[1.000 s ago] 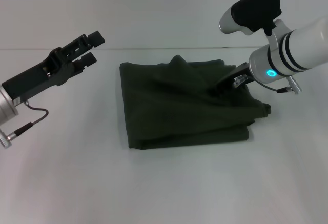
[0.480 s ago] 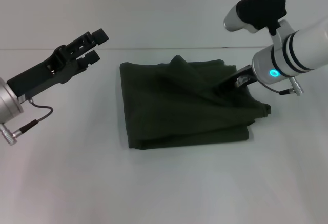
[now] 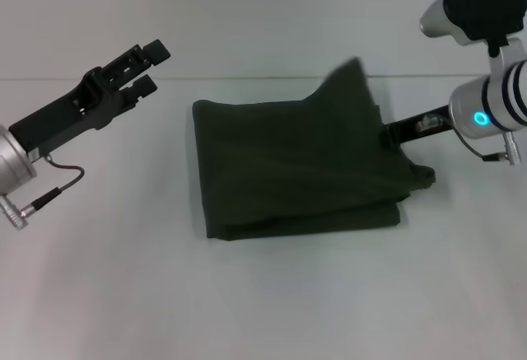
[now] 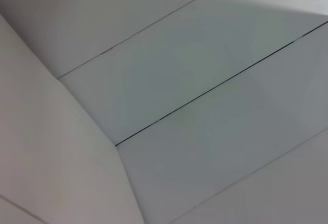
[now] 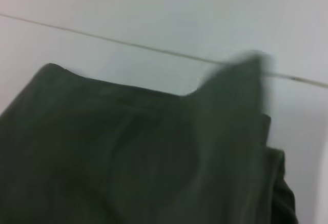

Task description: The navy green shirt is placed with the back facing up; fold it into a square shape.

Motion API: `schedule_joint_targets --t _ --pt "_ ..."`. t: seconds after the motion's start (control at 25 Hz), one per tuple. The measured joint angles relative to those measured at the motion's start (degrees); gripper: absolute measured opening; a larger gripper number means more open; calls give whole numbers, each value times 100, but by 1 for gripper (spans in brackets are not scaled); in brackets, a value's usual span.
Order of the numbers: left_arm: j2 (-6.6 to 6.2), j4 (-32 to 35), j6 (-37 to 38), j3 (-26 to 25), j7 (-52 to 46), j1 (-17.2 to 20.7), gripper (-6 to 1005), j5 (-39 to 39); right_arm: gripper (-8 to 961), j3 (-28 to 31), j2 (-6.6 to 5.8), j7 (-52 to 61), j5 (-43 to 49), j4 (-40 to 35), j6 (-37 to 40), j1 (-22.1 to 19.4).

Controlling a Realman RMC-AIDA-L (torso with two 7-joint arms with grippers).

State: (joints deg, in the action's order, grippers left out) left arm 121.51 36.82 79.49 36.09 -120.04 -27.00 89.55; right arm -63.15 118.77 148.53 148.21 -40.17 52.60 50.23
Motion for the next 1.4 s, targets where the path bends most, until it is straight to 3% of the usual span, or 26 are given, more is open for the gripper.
schedule_joint_targets --t 0.56,0.88,0.96,1.08,1.24,1.4 --pt "21 -76 -23 -7 25 -21 958 -77 151 272 -62 329 75 169 -275 -198" --pt "17 -129 -8 -5 71 -1 958 -139 201 1014 -280 333 37 69 381 -213" --pt "8 -140 -6 -5 76 -10 957 -140 281 1255 -329 249 -54 -33 690 -260" --pt "-12 -141 -3 -7 77 -9 957 -141 402 1452 -341 -115 -527 -236 1325 -390" --pt "-28 -141 -9 -21 78 -1 957 -141 401 1473 -375 -391 -1295 -238 1810 -503" --pt "-31 -141 -6 -85 78 -13 957 -141 400 1418 -361 -465 -1344 238 1664 -356"
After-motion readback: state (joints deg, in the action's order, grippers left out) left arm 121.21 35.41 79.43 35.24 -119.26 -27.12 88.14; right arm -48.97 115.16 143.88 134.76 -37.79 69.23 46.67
